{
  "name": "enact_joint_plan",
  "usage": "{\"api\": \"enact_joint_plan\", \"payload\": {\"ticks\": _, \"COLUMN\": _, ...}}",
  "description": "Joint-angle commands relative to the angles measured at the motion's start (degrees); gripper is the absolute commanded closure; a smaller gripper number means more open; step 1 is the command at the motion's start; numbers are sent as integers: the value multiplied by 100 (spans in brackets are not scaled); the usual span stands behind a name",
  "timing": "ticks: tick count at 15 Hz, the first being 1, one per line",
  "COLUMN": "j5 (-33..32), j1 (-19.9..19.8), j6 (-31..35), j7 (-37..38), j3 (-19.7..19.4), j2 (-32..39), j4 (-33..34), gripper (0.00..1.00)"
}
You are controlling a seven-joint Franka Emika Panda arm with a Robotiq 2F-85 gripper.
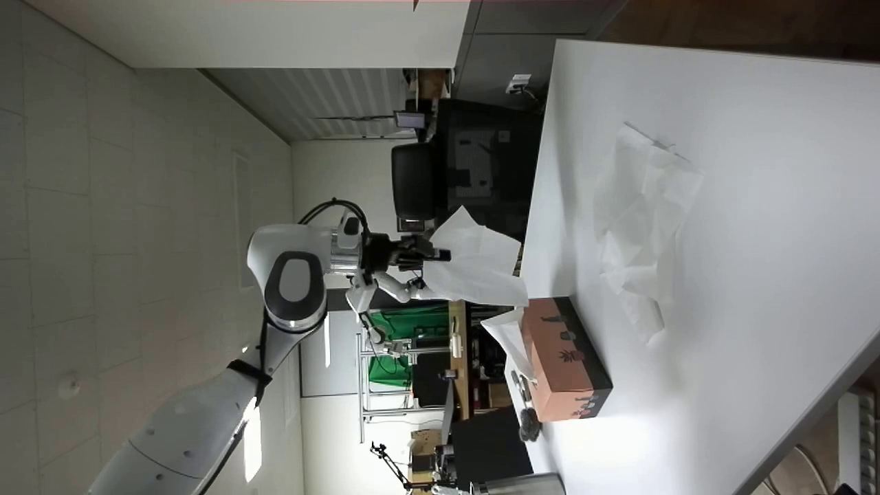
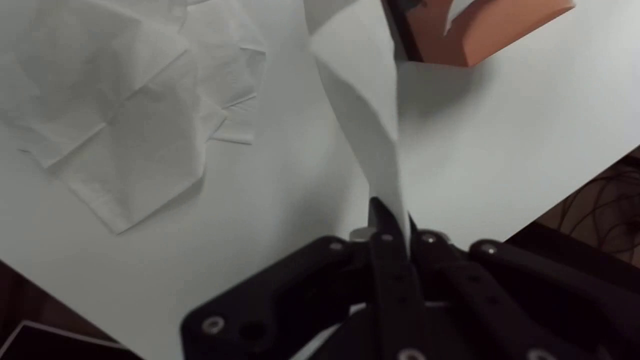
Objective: Remove one tissue square from the box and place it on the counter
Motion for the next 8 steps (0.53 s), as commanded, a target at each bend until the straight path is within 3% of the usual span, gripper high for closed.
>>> {"api": "enact_joint_plan", "payload": {"ticks": 1, "j5": -528, "j1": 164, "j6": 1158, "j7": 750, "j3": -253, "j2": 229, "j4": -437, "gripper": 100}}
{"api": "enact_joint_plan", "payload": {"ticks": 4, "j5": -1093, "j1": 417, "j6": 2070, "j7": 1469, "j3": -562, "j2": 635, "j4": -819, "gripper": 100}}
{"api": "enact_joint_plan", "payload": {"ticks": 8, "j5": -1690, "j1": 760, "j6": 2035, "j7": 2322, "j3": -987, "j2": 1203, "j4": -846, "gripper": 100}}
